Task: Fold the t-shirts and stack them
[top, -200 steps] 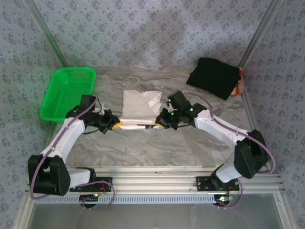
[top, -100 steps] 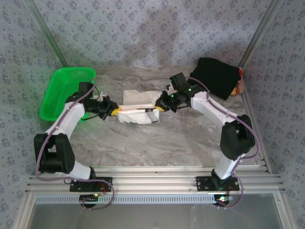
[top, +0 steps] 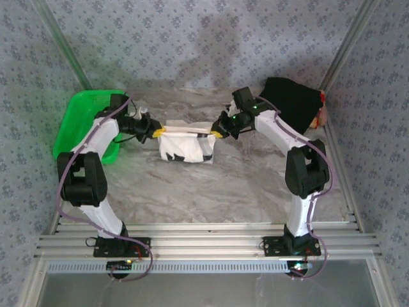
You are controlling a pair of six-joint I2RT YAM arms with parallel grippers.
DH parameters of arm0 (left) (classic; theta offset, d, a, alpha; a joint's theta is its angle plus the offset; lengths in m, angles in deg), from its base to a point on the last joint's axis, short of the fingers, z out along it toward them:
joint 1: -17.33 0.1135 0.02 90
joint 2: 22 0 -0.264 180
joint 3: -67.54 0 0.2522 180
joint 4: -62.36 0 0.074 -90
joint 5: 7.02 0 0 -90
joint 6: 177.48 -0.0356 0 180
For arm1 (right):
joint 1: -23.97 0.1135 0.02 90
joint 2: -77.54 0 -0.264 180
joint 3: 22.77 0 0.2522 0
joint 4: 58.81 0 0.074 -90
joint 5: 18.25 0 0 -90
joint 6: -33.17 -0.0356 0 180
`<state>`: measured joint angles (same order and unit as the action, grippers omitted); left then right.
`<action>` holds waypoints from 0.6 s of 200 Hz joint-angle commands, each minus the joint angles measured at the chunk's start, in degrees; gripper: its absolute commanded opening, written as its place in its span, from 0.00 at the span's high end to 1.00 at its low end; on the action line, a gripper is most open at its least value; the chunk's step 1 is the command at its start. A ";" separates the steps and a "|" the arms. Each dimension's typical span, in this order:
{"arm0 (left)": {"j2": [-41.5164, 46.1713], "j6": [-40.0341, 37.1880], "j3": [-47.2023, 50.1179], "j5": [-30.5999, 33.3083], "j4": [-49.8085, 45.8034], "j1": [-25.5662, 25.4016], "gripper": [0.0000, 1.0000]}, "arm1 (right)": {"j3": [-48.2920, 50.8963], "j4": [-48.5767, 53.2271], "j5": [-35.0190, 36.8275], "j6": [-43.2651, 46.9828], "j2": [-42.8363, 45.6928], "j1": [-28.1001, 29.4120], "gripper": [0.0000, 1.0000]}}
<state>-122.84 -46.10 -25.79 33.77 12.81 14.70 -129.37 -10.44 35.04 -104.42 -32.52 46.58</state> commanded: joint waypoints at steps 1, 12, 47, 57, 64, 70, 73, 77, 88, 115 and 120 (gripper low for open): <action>-2.54 -0.72 -3.84 0.57 1.15 0.96 1.00 | -3.15 3.40 0.24 1.96 -2.84 -2.22 1.00; -3.90 -0.39 -5.10 0.68 1.52 0.96 1.00 | -3.91 3.39 0.15 1.95 -3.85 -2.63 1.00; -8.48 0.33 -9.96 0.87 1.80 0.96 1.00 | -6.16 2.84 -0.62 1.88 -7.05 -3.79 1.00; -9.77 0.27 -11.36 0.87 1.62 0.92 1.00 | -6.61 2.79 -0.63 1.98 -7.89 -4.04 1.00; -10.64 0.40 -12.22 0.96 1.65 0.95 1.00 | -6.81 2.69 -0.75 2.06 -8.42 -4.32 1.00; -11.45 0.52 -12.85 0.96 1.73 0.96 1.00 | -6.97 2.45 -0.82 2.07 -8.88 -4.56 1.00; -11.88 0.58 -13.22 1.00 1.69 0.96 1.00 | -7.00 2.41 -0.89 2.02 -9.12 -4.63 1.00; -12.42 0.58 -13.60 1.04 1.63 0.96 1.00 | -7.15 2.35 -0.92 1.98 -9.39 -4.89 1.00; -13.89 0.75 -14.83 1.31 1.47 0.91 1.00 | -7.60 1.79 -1.55 1.72 -10.50 -5.23 1.00; -17.74 0.16 -18.44 1.64 0.38 0.95 1.00 | -10.38 2.12 -1.70 1.71 -13.50 -5.75 0.99; -18.56 -0.08 -19.32 1.66 -0.06 0.96 1.00 | -10.87 2.19 -1.78 1.71 -14.10 -5.88 0.99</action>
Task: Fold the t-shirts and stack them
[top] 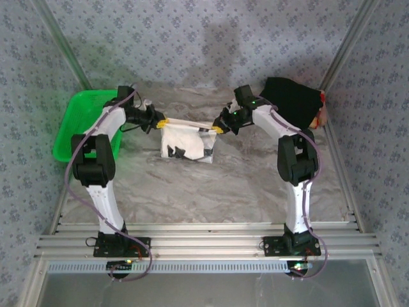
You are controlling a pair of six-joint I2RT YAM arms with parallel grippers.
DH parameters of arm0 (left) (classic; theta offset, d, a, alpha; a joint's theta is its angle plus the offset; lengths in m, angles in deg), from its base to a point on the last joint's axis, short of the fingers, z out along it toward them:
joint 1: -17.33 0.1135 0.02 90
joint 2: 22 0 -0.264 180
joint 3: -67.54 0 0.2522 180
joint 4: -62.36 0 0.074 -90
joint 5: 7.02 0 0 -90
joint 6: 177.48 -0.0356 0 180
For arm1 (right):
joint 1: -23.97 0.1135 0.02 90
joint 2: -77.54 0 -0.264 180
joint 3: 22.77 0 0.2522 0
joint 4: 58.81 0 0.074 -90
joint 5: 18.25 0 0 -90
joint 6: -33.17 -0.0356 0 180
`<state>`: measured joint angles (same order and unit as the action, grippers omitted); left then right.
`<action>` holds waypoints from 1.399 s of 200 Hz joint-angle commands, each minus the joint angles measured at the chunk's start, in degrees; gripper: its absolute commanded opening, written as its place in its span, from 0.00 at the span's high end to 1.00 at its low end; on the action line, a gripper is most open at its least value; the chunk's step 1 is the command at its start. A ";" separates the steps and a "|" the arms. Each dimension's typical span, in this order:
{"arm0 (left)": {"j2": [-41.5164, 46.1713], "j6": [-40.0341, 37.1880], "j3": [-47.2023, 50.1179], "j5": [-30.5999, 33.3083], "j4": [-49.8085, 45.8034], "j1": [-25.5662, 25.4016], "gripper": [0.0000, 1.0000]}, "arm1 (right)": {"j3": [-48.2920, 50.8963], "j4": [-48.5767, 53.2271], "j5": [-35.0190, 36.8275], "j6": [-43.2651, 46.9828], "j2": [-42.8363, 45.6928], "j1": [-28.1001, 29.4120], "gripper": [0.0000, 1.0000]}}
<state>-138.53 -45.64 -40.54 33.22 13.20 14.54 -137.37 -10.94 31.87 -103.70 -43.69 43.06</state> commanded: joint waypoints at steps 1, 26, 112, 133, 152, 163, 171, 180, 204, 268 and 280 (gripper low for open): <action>-3.07 -0.54 -4.74 2.21 -0.55 1.12 1.00 | -2.92 2.75 1.39 0.99 -2.99 -2.42 0.99; -7.42 -1.04 -8.66 2.50 -1.67 1.15 0.99 | -4.65 2.16 1.12 0.67 -5.90 -3.06 0.98; -17.00 4.80 -41.84 3.72 -3.07 1.54 0.10 | -22.68 -5.97 0.84 -2.53 -10.40 -9.07 0.52; -14.21 0.83 -48.24 6.32 -9.86 1.31 0.07 | -20.63 -3.62 0.87 0.32 -4.60 -9.36 0.52; -9.57 -4.85 -46.05 7.15 -14.87 0.45 0.07 | -11.94 -3.23 -0.16 2.68 1.69 -8.24 0.57; -5.92 -7.54 -40.02 7.83 -15.69 -0.31 0.09 | -5.21 -6.13 -0.73 2.30 5.67 -6.61 0.60; -2.87 -7.70 -33.35 7.44 -13.40 -0.79 0.15 | -1.23 -8.25 -1.05 1.51 7.54 -5.25 0.65; 0.72 -6.80 -24.54 6.65 -8.61 -1.35 0.26 | 2.72 -11.67 -1.16 -0.39 8.69 -3.50 0.71; 5.70 -2.76 -5.94 5.36 2.81 -2.52 0.59 | 6.37 -17.46 -1.61 -2.39 6.29 0.93 0.88; -5.26 -4.67 -5.48 5.18 3.88 -3.98 1.00 | 0.64 -24.81 -0.72 -7.22 -8.53 2.53 1.00; -8.16 -4.94 -7.79 5.82 3.75 -3.94 1.00 | -1.01 -26.48 -0.58 -8.37 -11.07 2.06 1.00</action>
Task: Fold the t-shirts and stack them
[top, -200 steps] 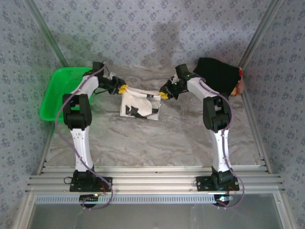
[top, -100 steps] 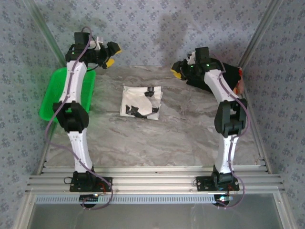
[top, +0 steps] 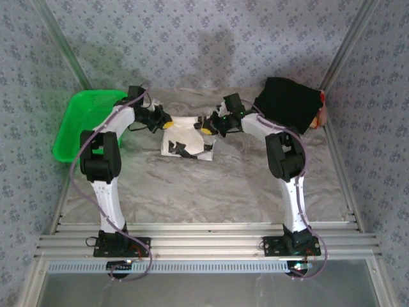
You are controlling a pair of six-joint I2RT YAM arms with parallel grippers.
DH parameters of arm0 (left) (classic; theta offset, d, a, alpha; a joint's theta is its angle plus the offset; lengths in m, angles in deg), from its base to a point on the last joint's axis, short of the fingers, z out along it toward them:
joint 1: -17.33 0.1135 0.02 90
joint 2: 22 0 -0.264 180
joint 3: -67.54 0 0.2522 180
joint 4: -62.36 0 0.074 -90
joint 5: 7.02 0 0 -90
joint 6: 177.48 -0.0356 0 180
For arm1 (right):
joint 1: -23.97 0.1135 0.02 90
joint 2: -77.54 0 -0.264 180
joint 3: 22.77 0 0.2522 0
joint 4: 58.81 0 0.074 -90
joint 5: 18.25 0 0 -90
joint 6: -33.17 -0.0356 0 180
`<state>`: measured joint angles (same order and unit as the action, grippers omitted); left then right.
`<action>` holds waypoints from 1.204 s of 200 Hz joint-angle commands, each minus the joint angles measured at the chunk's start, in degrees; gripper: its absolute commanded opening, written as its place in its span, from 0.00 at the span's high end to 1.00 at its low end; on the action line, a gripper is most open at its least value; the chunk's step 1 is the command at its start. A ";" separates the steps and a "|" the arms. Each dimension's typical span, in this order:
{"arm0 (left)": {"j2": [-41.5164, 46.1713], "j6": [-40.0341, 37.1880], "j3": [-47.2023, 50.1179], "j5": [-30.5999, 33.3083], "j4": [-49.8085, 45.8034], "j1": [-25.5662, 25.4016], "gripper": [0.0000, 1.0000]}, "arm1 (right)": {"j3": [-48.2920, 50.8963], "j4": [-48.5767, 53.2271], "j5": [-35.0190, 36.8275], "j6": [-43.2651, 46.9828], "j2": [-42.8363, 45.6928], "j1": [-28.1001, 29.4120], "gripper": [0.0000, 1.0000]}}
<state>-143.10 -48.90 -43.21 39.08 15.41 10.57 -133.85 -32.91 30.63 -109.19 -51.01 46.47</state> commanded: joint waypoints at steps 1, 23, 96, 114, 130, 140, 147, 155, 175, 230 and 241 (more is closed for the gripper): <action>-3.82 -1.68 -5.31 0.05 1.54 0.02 1.00 | -4.71 -4.68 0.63 -2.95 -4.09 -1.42 1.00; -9.85 -0.98 -12.11 3.89 -0.62 0.73 0.93 | -7.05 -8.20 2.12 -5.52 -8.04 -2.55 1.00; -27.26 3.15 -42.31 7.65 -9.94 1.87 0.63 | -8.72 -13.92 7.69 -11.00 -9.14 -5.31 0.70; -24.29 2.85 -44.72 7.29 -10.36 2.22 0.51 | -5.92 -12.52 8.30 -8.53 -4.55 -6.18 0.70; -18.98 1.73 -45.57 7.07 -10.94 3.48 0.43 | -0.93 -10.80 10.04 -5.37 2.74 -7.08 0.67; -14.68 0.56 -45.01 7.37 -11.28 4.45 0.35 | 1.47 -7.40 11.24 -2.12 7.66 -7.58 0.63; -11.33 -0.80 -44.18 7.70 -11.57 5.11 0.28 | 2.16 -3.25 11.81 1.32 10.80 -7.84 0.58; -7.46 -2.73 -43.17 8.38 -12.62 5.80 0.21 | 2.38 2.48 12.69 4.98 13.99 -7.98 0.51; 2.64 -8.99 -36.81 11.25 -16.46 7.02 0.01 | 5.10 12.71 14.09 12.45 21.33 -7.85 0.36; 20.89 -9.44 1.57 6.08 -1.97 9.23 0.00 | 19.41 12.50 12.59 14.12 27.66 -4.88 0.26; 22.29 -9.07 6.66 5.67 1.86 9.38 0.00 | 19.21 12.63 13.87 14.30 26.63 -3.57 0.25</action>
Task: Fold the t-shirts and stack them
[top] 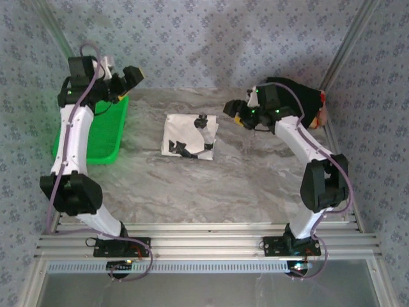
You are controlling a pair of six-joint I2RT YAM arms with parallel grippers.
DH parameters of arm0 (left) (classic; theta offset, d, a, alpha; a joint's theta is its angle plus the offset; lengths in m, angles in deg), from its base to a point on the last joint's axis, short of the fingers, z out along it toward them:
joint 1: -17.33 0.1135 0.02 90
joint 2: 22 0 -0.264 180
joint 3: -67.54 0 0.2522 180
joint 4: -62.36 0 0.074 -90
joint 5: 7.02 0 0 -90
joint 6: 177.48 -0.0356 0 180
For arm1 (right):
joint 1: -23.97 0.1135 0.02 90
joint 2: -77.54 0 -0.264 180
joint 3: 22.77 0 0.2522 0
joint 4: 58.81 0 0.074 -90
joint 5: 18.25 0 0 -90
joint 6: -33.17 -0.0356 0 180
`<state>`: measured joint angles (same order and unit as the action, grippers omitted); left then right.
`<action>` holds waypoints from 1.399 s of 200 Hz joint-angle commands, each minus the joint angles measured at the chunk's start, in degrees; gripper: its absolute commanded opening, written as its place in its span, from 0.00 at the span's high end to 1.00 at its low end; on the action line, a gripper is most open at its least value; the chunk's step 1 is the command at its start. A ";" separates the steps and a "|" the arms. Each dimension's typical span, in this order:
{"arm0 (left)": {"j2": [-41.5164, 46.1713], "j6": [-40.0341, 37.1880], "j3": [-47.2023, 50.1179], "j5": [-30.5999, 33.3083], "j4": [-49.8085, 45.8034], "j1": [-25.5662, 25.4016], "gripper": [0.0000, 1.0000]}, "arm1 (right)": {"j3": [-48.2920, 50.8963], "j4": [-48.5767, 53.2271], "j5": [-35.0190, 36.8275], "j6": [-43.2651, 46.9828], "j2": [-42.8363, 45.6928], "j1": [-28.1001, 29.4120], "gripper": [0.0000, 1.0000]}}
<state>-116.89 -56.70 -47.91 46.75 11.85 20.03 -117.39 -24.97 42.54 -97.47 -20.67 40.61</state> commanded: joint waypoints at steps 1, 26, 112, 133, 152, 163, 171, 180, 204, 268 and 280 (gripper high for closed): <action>-3.86 -1.22 11.74 -2.00 5.71 -0.12 0.00 | 2.74 4.74 2.01 2.58 -3.81 2.36 0.25; -4.54 -0.62 18.04 -3.42 10.89 -0.10 0.00 | -0.73 7.45 4.49 2.71 -9.54 5.01 0.25; -17.59 3.79 23.11 -7.19 22.70 -2.58 0.08 | -24.92 18.36 9.78 1.73 -32.88 9.95 0.25; -20.36 4.80 22.95 -7.10 23.96 -3.54 0.10 | -31.08 24.92 12.55 1.18 -36.41 10.47 0.26; -21.71 5.45 23.02 -7.01 24.95 -4.55 0.11 | -33.10 28.14 15.19 1.33 -37.50 10.75 0.27; -21.97 5.89 23.26 -6.80 25.61 -4.98 0.11 | -33.45 28.76 15.67 1.42 -37.99 10.92 0.27; -22.24 6.19 23.41 -6.83 25.83 -5.15 0.12 | -33.64 28.64 15.99 1.53 -38.39 10.97 0.28; -22.67 6.63 23.53 -7.02 26.18 -5.41 0.14 | -34.01 28.62 16.62 1.53 -38.81 11.19 0.28; -23.61 7.25 24.21 -7.57 27.16 -6.23 0.19 | -36.11 27.65 16.56 0.73 -40.81 11.73 0.28; -24.07 6.94 26.61 -8.43 26.67 -6.40 0.28 | -50.15 28.42 13.19 -0.66 -49.09 13.66 0.44; -23.56 6.04 26.65 -8.77 26.03 -6.44 0.29 | -50.57 28.19 13.05 -1.08 -49.64 13.66 0.52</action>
<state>-140.65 -49.42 -21.88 40.06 38.38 13.74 -165.48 6.52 57.60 -97.84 -66.57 52.68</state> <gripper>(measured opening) 0.723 0.553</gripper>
